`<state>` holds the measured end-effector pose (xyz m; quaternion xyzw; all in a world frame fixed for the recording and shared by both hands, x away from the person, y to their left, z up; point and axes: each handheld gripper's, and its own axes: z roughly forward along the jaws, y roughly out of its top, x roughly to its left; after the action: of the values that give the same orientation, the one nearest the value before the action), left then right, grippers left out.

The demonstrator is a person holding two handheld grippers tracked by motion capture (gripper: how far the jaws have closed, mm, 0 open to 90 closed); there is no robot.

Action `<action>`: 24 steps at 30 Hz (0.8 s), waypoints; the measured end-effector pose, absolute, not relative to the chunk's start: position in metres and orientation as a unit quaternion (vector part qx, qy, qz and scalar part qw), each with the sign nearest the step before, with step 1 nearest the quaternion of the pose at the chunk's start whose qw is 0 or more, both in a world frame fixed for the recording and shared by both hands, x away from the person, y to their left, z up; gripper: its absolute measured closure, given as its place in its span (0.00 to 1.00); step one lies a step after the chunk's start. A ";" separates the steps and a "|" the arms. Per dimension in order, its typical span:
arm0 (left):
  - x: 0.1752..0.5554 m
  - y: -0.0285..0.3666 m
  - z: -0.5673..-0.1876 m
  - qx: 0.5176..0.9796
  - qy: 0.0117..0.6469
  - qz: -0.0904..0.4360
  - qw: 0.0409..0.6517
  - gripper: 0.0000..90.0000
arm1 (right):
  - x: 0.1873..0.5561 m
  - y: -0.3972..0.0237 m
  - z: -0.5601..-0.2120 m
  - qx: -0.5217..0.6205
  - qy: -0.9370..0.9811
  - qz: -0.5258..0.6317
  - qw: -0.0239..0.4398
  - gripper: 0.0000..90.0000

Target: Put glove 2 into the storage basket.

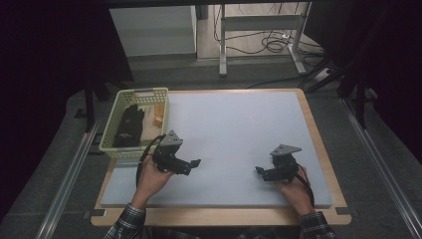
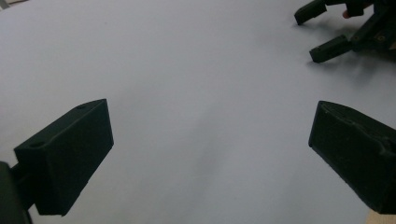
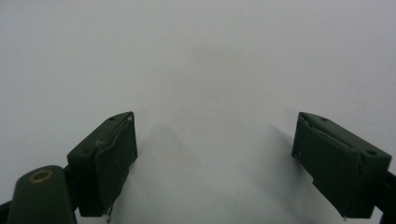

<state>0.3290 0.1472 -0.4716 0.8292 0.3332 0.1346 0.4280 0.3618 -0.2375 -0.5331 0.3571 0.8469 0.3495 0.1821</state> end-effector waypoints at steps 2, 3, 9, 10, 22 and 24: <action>0.326 0.143 -0.474 0.831 0.328 0.134 0.429 0.00 | 0.362 -0.237 -0.533 0.357 0.847 0.349 0.182 0.15; 0.325 0.141 -0.476 0.831 0.326 0.134 0.430 0.00 | 0.362 -0.237 -0.533 0.357 0.847 0.349 0.182 0.15; 0.319 0.134 -0.489 0.838 0.316 0.136 0.423 0.00 | 0.362 -0.237 -0.533 0.357 0.847 0.349 0.182 0.15; 0.318 0.133 -0.492 0.839 0.315 0.135 0.422 0.00 | 0.362 -0.237 -0.533 0.357 0.847 0.349 0.182 0.15; 0.313 0.135 -0.522 0.844 0.322 0.130 0.408 0.00 | 0.362 -0.237 -0.533 0.357 0.847 0.349 0.182 0.15; 0.313 0.135 -0.529 0.848 0.323 0.131 0.399 0.00 | 0.362 -0.237 -0.533 0.357 0.847 0.349 0.182 0.15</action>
<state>0.3127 0.1355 -0.5290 0.8478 0.3235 0.1307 0.3993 0.3618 -0.2374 -0.5331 0.3571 0.8468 0.3493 0.1824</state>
